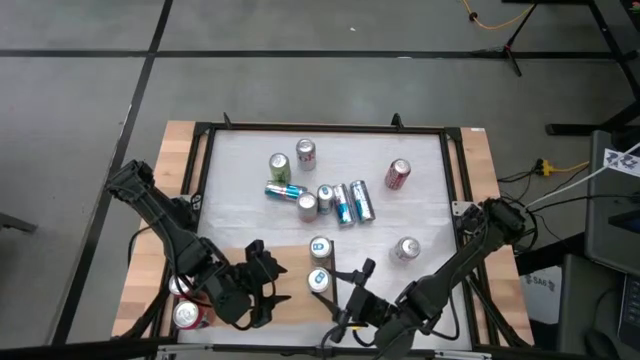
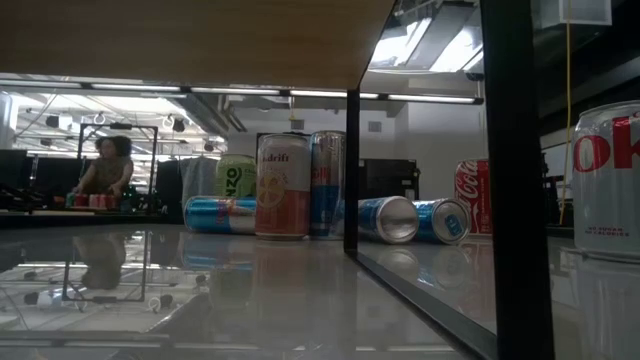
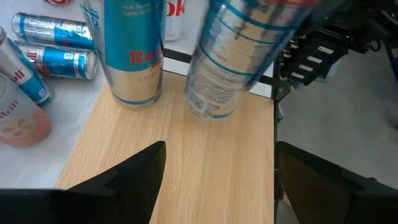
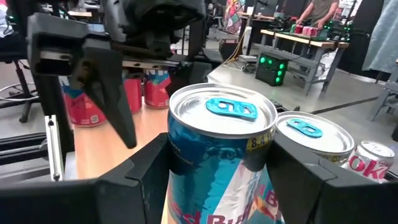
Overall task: Place canned beverage on shelf
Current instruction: Put the blue soda can on the shelf aligned with the blue soda can
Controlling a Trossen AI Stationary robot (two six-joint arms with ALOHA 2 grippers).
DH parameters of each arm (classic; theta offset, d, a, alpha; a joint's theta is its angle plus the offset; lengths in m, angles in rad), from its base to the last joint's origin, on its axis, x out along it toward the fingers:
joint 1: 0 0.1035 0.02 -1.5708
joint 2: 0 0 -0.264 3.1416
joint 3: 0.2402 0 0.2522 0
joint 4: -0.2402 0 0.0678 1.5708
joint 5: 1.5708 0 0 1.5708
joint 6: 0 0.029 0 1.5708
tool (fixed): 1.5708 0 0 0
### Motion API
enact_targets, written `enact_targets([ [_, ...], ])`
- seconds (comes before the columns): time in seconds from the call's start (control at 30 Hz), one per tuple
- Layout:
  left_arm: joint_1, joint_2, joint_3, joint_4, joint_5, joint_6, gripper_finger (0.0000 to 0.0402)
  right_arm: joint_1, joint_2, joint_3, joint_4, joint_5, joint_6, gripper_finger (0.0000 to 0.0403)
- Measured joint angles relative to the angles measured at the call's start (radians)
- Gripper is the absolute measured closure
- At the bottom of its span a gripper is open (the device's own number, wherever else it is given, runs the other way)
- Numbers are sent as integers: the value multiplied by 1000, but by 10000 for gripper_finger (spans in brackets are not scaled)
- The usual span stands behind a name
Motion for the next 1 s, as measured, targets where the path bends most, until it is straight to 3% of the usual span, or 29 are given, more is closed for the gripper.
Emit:
enact_targets([
  [0.17,0,0,0,0,0,0,107,0,6,0,-12,-38,1,185],
  [0.57,1,0,0,4,0,0,107,-2,44,0,-26,-9,4,185],
  [1.0,1,0,0,8,-1,0,107,-28,43,2,-46,-131,5,184],
])
